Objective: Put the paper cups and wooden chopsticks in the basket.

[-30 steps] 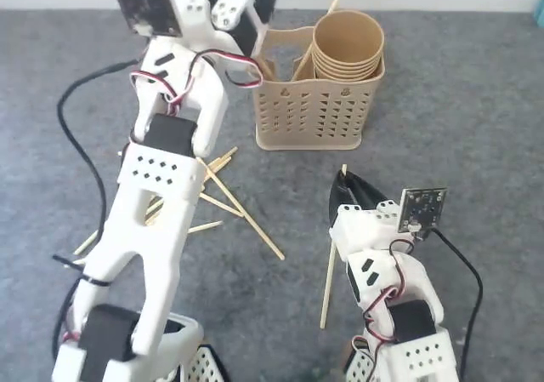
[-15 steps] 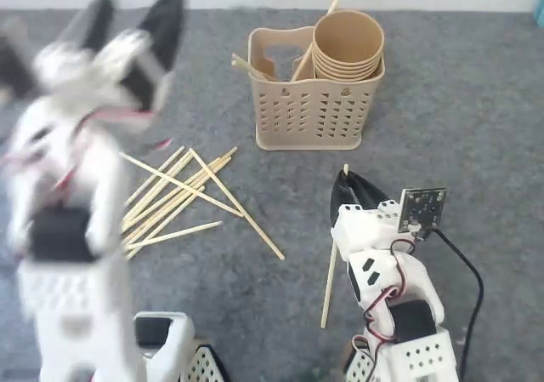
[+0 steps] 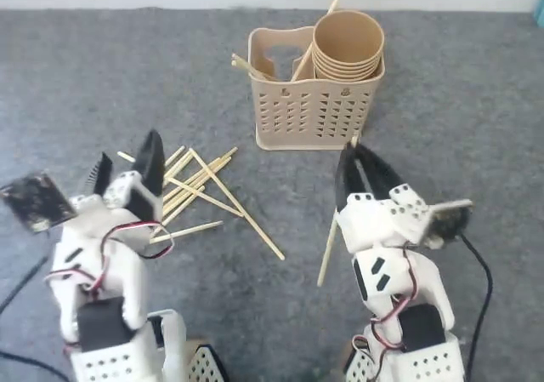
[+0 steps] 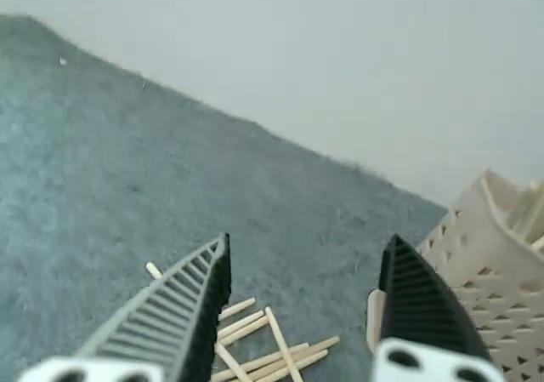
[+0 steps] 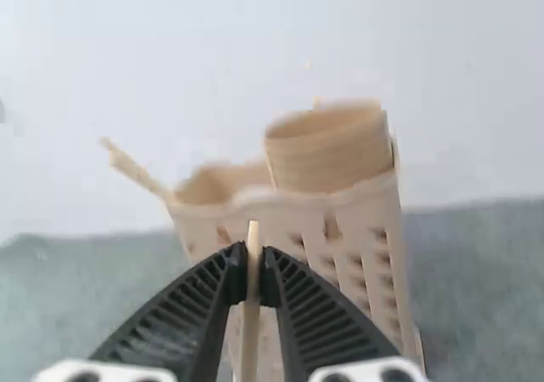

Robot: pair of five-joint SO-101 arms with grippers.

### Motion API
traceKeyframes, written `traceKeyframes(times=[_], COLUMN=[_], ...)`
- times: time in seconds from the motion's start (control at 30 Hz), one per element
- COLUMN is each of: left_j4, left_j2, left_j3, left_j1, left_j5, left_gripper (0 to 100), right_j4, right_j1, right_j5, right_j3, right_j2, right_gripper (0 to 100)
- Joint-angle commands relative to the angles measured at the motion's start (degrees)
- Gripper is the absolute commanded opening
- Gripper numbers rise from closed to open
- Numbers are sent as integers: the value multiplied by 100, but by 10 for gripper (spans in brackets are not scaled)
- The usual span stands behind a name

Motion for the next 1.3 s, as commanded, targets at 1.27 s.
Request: traceKeyframes(times=[1.27], left_j4=[-1899], left_j2=[-334], left_j3=[2290], left_j1=[-9], left_j5=[-422], left_gripper=[272], right_j4=[-5455], right_j1=[-875], right_j5=[3086], right_j3=[-7297], right_j2=[8198], right_gripper=[8])
